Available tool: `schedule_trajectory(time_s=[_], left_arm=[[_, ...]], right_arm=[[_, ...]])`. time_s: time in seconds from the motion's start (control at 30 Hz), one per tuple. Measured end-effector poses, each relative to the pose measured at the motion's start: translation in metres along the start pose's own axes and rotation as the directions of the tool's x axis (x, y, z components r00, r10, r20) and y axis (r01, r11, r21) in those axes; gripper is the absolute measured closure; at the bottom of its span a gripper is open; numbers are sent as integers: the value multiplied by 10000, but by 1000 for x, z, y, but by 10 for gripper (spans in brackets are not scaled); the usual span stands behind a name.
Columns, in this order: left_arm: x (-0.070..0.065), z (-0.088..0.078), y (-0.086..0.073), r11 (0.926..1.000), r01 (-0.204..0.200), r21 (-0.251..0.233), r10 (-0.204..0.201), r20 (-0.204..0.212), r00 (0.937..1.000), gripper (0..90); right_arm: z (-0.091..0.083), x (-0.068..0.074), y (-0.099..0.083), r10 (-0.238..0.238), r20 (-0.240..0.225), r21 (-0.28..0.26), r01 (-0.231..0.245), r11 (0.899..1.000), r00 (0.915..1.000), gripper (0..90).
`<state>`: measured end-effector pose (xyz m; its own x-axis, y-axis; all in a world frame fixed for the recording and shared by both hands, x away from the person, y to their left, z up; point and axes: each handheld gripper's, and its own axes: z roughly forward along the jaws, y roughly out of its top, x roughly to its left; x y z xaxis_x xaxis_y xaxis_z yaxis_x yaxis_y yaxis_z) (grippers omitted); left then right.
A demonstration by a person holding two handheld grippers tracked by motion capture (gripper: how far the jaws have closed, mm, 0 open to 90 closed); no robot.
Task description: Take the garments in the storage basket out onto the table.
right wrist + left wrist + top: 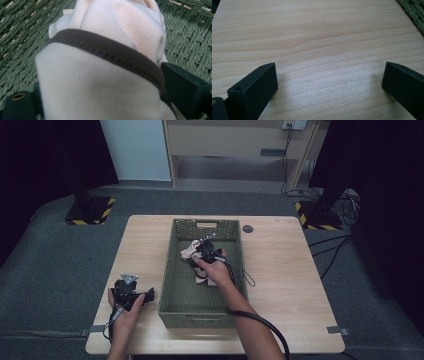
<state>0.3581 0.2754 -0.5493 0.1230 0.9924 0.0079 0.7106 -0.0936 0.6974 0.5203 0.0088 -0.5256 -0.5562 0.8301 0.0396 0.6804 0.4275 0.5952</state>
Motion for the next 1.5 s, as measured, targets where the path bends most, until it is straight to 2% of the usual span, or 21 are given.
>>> schedule_trajectory(time_s=[0.17, 0.27, 0.43, 0.5, 0.73, 1.0, 1.5], left_arm=[[0, 0, 0, 10000, 2, -3, -2, -1, 10000, 0], [0, 0, 0, 10000, 5, -3, -5, 0, 10000, 0], [0, 0, 0, 10000, 6, -4, -6, 2, 10000, 0], [0, 0, 0, 10000, 2, -1, -2, 0, 10000, 0], [0, 0, 0, 10000, 6, -4, -6, -1, 10000, 0], [0, 0, 0, 10000, 6, -5, -6, -1, 10000, 0], [0, 0, 0, 10000, 21, -2, -21, -13, 10000, 0]], right_arm=[[-3, -1, 0, -79, -63, 196, 80, 9998, 9999, 329], [-5, -1, 1, -185, 59, 239, 183, 9995, 9998, 439], [-10, -1, 2, -442, -32, 149, 442, 9989, 9990, 543], [-12, -2, 2, -397, -19, 62, 397, 9992, 9992, 576], [-22, -3, 2, -450, -12, -231, 449, 9987, 9990, 604], [-44, -7, 8, -538, 110, -859, 546, 9948, 9985, 610], [-55, -12, 5, -498, 197, -1001, 515, 9936, 9986, 610]])
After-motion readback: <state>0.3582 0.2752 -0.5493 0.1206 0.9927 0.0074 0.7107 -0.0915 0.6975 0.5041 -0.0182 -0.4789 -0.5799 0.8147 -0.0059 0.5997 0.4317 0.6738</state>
